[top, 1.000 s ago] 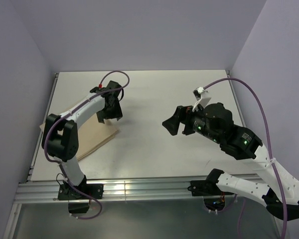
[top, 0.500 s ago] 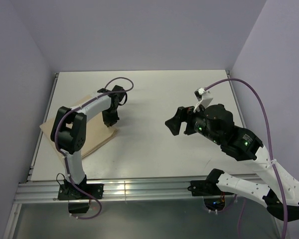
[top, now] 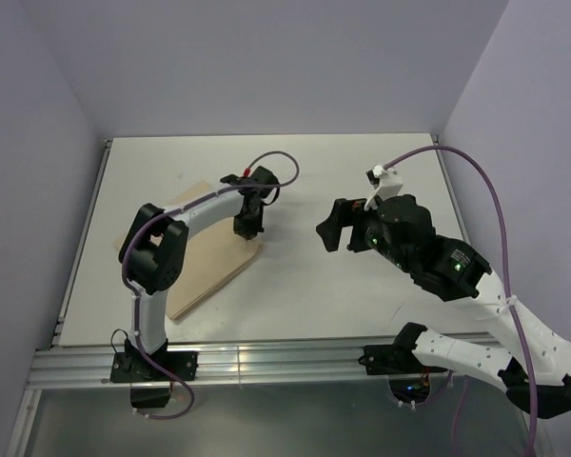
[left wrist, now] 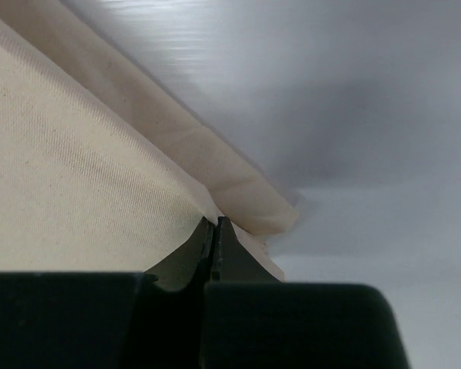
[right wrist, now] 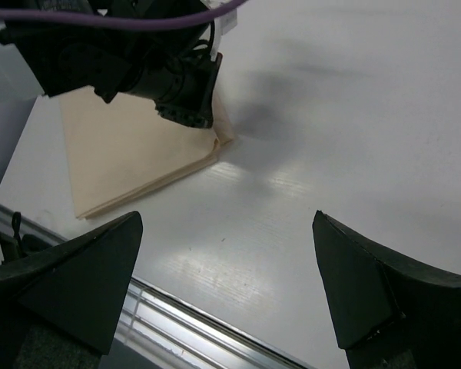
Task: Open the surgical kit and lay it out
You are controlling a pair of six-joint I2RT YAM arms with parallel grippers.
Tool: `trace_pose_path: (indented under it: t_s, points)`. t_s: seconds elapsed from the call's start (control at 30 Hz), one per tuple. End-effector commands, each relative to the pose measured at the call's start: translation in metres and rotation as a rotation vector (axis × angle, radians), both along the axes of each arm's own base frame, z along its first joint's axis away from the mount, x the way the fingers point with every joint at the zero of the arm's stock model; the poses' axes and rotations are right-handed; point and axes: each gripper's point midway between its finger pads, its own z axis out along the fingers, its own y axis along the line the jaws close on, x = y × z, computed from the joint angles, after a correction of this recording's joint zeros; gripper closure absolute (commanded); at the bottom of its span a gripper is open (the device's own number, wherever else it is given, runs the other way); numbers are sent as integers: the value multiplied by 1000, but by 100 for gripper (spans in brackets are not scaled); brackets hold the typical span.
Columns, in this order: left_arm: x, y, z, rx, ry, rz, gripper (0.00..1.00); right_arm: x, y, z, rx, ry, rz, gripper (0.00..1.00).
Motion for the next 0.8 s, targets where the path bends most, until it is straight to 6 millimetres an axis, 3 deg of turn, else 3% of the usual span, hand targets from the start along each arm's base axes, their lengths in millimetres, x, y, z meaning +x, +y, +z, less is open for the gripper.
trace_pose_path:
  t_s: [0.0, 0.1, 0.23, 0.33, 0.37, 0.4, 0.5, 0.57, 0.6, 0.77]
  points:
    - [2, -79, 19, -235, -56, -158, 100, 8, -14, 26, 59, -59, -99, 1]
    - [-17, -115, 24, -311, -58, -249, 100, 9, -22, 28, 80, -68, -141, 1]
    - [-59, -153, 18, -402, 13, -359, 98, 6, -25, 31, 114, -81, -149, 1]
    - [-84, -160, 20, -422, 11, -388, 93, 7, -26, 34, 137, -86, -164, 2]
    - [-87, -158, 22, -434, 4, -375, 88, 7, -26, 35, 144, -87, -167, 2]
    - [-94, -152, 30, -459, 2, -345, 75, 8, -26, 34, 144, -84, -170, 2]
    - [-97, -146, 58, -519, -52, -321, 47, 10, -21, 38, 157, -86, -159, 2]
    - [-96, -139, 73, -528, -73, -307, 42, 13, -15, 41, 162, -90, -142, 2]
    - [-90, -135, 91, -550, -105, -293, 37, 15, -14, 44, 165, -93, -144, 2]
    - [-71, -104, 132, -641, -141, -191, 34, 30, -11, 42, 171, -66, -191, 4]
